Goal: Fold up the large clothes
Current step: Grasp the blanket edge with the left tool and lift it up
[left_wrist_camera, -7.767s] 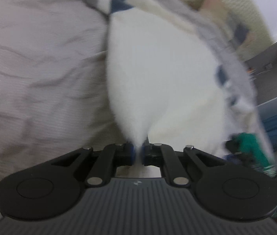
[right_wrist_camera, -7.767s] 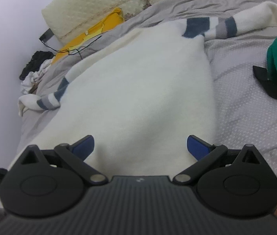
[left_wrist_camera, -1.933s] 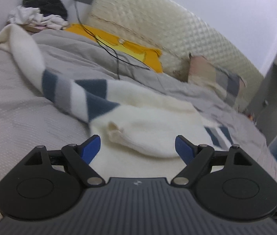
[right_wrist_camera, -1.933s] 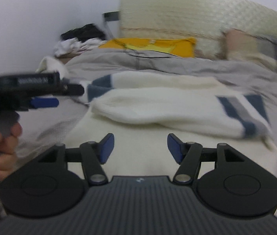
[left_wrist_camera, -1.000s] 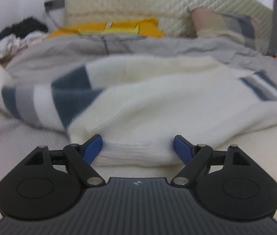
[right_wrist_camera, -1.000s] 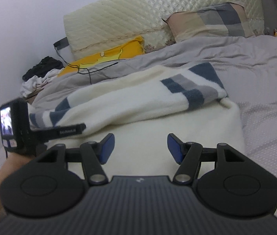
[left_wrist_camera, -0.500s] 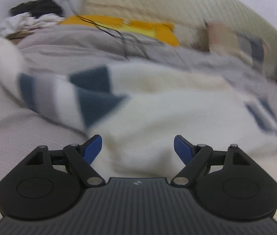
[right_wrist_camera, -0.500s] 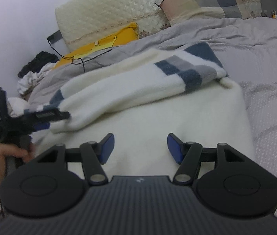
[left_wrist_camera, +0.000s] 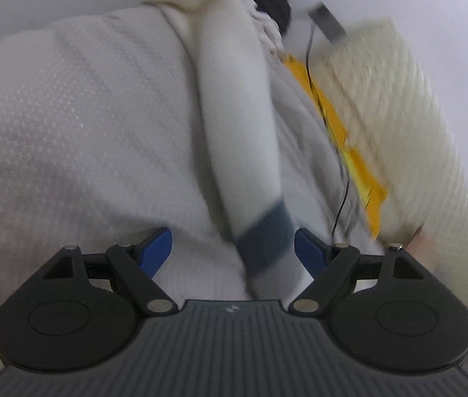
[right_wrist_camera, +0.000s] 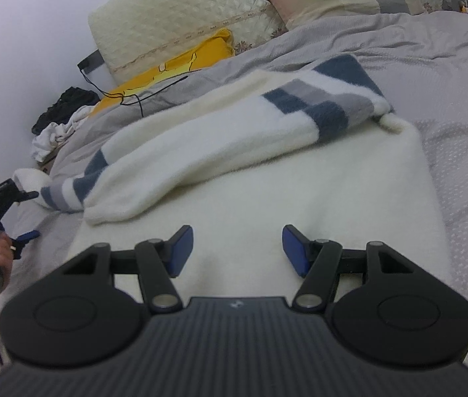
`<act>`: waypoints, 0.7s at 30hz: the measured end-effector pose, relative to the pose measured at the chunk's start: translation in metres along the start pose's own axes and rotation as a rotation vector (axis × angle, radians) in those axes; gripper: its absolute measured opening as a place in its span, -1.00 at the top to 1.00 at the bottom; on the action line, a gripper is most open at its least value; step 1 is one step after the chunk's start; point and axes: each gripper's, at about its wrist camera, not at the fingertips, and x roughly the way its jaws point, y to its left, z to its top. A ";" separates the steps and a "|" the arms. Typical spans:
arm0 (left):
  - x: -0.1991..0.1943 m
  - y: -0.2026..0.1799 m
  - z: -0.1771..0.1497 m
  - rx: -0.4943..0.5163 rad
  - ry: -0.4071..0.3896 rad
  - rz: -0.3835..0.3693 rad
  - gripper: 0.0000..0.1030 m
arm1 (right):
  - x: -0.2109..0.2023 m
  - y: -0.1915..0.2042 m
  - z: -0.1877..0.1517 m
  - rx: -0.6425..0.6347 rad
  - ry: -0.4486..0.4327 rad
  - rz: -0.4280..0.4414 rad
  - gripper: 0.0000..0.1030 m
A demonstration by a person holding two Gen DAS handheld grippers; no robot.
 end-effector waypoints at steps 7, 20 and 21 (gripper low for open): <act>0.039 -0.005 0.042 0.005 -0.051 -0.068 -0.64 | 0.013 0.007 0.001 -0.039 0.000 -0.021 -0.20; 0.080 -0.004 0.152 0.052 -0.280 0.263 0.25 | 0.037 0.003 0.022 0.027 -0.032 -0.096 -0.20; 0.083 -0.006 0.159 0.065 -0.269 0.293 0.47 | 0.038 0.002 0.023 0.030 -0.036 -0.104 -0.20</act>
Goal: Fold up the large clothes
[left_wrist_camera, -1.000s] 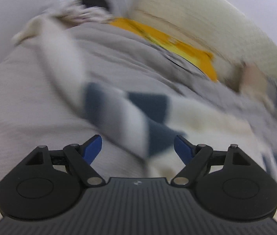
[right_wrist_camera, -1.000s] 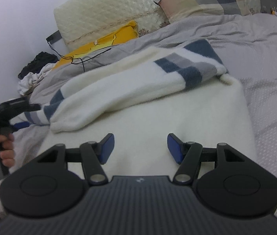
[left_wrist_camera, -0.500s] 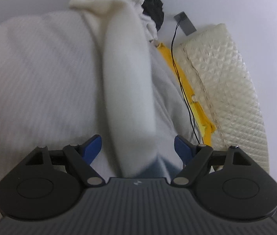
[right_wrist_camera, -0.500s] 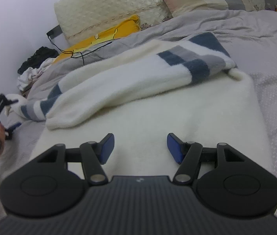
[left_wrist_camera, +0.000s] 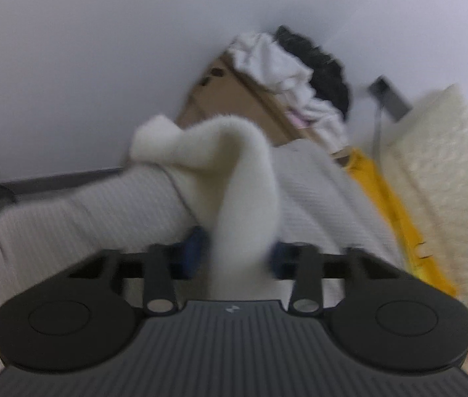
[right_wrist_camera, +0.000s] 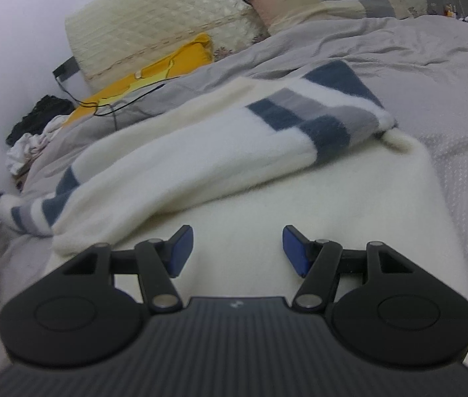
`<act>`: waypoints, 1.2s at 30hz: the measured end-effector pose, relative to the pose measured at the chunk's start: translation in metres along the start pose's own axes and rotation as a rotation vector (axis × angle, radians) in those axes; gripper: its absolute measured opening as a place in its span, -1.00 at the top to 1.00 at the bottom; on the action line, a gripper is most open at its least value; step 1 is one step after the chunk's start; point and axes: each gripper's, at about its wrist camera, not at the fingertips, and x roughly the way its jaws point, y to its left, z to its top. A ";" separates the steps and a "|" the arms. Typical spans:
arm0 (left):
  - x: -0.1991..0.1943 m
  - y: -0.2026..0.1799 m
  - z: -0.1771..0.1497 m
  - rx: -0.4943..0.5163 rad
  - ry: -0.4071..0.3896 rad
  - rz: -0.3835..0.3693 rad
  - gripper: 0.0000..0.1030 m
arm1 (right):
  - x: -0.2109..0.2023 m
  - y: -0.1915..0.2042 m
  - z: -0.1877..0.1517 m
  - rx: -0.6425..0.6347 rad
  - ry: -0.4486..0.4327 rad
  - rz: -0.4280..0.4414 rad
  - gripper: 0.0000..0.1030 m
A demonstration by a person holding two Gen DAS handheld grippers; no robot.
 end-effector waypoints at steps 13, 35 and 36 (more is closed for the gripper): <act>-0.158 -0.144 0.005 0.452 -0.270 -0.047 0.68 | -0.024 -0.002 0.006 0.015 -0.063 0.027 -0.20; -0.381 -0.273 -0.386 1.117 -0.121 -0.529 0.66 | -0.116 -0.081 0.009 0.190 -0.223 0.032 -0.23; -0.377 -0.264 -0.409 1.129 -0.077 -0.522 0.66 | -0.115 -0.087 0.010 0.210 -0.221 0.028 -0.25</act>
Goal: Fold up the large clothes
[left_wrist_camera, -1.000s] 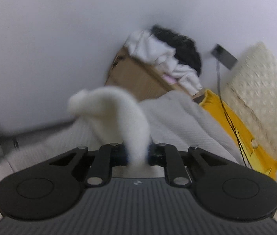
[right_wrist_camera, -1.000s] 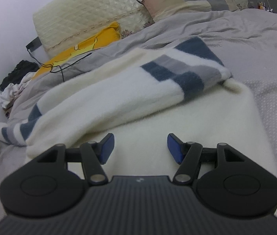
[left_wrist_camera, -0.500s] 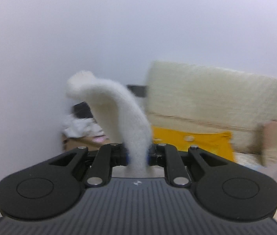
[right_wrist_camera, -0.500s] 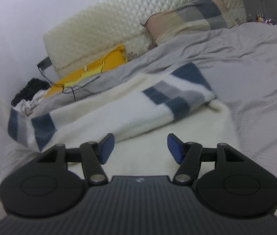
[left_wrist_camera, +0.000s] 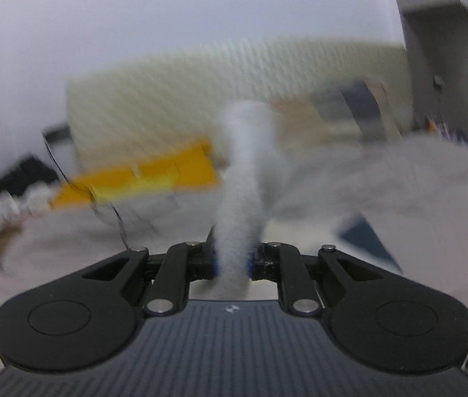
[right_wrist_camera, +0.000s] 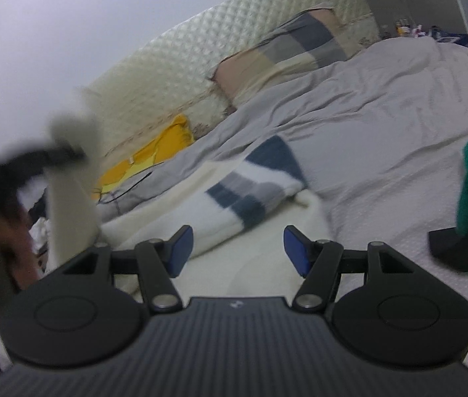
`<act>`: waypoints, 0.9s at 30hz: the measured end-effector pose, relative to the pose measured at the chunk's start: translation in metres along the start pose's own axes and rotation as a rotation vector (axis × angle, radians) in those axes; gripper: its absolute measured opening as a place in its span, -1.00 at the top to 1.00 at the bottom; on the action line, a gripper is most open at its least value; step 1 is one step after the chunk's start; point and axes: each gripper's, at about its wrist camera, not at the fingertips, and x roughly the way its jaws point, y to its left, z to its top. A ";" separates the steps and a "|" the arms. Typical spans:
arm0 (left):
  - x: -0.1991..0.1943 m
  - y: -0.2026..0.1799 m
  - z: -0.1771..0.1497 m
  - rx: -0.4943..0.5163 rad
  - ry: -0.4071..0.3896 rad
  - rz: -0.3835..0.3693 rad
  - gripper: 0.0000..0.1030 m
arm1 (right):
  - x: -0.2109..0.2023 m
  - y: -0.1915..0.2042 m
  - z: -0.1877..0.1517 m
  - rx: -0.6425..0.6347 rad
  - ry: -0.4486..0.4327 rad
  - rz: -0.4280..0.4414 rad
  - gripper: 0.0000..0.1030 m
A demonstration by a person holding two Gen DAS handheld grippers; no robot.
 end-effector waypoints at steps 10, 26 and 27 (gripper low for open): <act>0.032 -0.039 -0.124 0.023 0.213 -0.131 0.61 | 0.015 -0.019 0.001 0.068 0.018 -0.013 -0.25; -0.058 0.087 -0.108 -0.250 0.230 -0.333 -0.43 | 0.035 0.003 -0.009 0.050 0.149 0.038 -0.25; -0.056 0.094 -0.108 -0.265 0.229 -0.320 -0.43 | 0.039 0.004 -0.010 0.051 0.159 0.042 -0.25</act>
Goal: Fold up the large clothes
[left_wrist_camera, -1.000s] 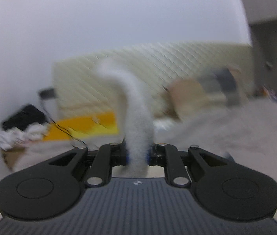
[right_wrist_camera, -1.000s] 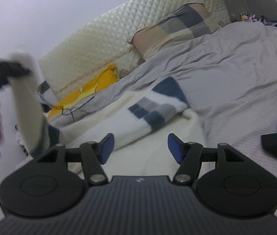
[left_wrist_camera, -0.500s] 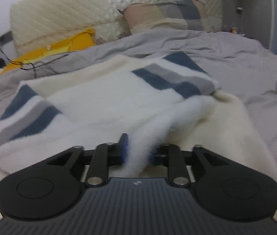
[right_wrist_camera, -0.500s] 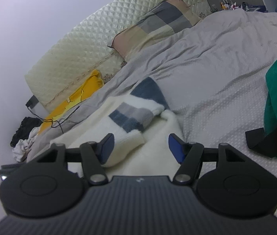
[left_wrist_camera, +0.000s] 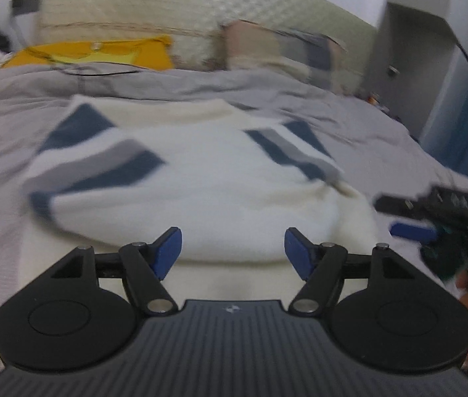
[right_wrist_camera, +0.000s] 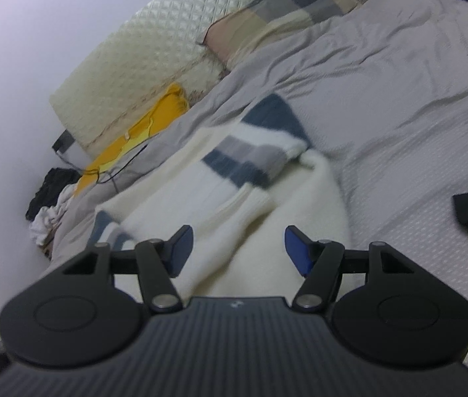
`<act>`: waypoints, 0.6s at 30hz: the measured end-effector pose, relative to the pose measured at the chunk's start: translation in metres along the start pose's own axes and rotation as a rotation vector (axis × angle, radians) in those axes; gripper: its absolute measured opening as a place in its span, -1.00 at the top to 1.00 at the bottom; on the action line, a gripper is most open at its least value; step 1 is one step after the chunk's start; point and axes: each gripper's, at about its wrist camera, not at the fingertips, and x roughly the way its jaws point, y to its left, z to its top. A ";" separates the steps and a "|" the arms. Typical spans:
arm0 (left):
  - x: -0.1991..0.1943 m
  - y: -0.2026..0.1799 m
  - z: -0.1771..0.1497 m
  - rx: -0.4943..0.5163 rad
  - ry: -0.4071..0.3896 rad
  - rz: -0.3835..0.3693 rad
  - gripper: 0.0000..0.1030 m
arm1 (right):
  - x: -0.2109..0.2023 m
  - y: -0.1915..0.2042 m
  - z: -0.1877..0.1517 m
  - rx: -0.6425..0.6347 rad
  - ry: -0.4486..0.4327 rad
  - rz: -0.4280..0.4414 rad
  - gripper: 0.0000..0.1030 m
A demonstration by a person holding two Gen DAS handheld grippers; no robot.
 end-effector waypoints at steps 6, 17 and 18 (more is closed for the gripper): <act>0.015 0.036 0.016 -0.071 0.002 0.068 -0.43 | 0.036 0.011 0.011 -0.080 0.028 -0.006 -0.25; 0.063 0.091 0.005 -0.222 0.147 0.152 -0.42 | 0.107 0.012 0.010 -0.168 0.058 -0.078 -0.06; 0.066 0.096 0.003 -0.248 0.155 0.147 -0.41 | 0.109 0.012 0.010 -0.174 0.060 -0.079 0.12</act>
